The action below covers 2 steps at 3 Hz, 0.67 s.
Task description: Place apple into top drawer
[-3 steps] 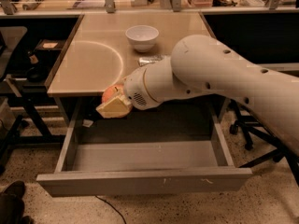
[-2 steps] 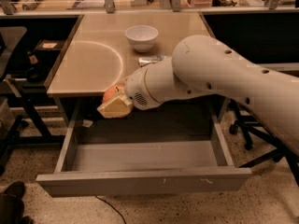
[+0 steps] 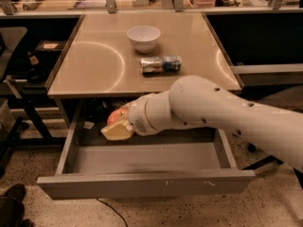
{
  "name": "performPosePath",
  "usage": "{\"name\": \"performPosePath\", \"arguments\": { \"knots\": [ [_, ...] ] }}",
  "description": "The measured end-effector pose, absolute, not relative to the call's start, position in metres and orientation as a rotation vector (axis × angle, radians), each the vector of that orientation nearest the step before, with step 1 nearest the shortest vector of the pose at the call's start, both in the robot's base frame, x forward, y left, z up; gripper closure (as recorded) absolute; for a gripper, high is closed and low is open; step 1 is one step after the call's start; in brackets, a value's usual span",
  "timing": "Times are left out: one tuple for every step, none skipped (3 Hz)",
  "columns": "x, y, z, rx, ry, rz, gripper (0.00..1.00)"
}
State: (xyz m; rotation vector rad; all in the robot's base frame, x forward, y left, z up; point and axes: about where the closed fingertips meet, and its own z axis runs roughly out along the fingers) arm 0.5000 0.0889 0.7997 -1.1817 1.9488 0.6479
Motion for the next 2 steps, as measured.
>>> {"name": "performPosePath", "arguments": {
  "knots": [
    [0.503, 0.088, 0.763, -1.146, 1.979, 0.629, 1.0],
    [0.508, 0.087, 0.739, -1.13, 1.998, 0.619, 1.0]
  ]
}}
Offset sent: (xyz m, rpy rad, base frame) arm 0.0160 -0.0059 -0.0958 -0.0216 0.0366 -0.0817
